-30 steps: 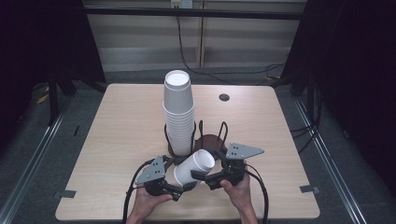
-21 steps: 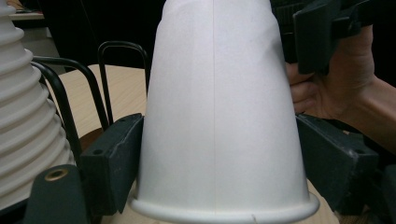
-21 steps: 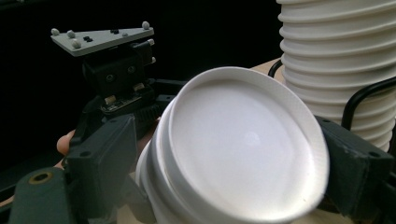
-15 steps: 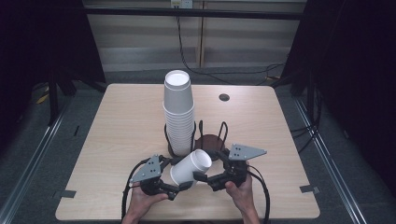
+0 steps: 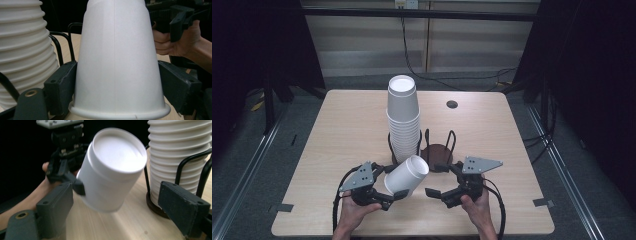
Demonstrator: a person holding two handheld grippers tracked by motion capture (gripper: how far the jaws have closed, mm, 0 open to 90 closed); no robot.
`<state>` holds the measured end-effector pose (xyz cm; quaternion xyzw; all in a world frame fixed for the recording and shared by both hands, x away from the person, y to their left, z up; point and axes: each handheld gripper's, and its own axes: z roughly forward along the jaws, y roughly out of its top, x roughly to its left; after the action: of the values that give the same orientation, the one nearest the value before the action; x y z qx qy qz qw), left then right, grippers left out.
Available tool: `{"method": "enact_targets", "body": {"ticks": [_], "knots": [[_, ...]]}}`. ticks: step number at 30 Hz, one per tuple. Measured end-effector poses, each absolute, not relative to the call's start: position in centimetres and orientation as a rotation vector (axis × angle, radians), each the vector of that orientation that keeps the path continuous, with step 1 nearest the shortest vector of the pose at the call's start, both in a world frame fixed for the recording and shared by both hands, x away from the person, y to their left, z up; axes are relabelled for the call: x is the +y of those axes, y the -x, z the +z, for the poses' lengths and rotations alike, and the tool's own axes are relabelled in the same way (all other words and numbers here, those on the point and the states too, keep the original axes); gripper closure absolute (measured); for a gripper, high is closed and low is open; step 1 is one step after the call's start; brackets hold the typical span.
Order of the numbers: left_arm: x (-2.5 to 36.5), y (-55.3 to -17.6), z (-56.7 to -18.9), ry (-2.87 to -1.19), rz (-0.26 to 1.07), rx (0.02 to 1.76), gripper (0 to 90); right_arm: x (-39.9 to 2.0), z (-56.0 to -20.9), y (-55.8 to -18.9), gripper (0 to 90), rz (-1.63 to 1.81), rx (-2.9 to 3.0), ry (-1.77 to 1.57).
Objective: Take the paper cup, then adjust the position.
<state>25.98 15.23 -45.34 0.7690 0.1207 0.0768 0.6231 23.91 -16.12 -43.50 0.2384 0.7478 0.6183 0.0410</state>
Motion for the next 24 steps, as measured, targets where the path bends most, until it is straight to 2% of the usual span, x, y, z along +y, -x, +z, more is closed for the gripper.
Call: {"method": "enact_targets", "body": {"ticks": [24], "knots": [[14.9,-26.7,-44.2,-1.956,0.19,0.248,20.3,-16.3,-43.5,-25.4,13.1,1.612,2.549,-0.73]]}}
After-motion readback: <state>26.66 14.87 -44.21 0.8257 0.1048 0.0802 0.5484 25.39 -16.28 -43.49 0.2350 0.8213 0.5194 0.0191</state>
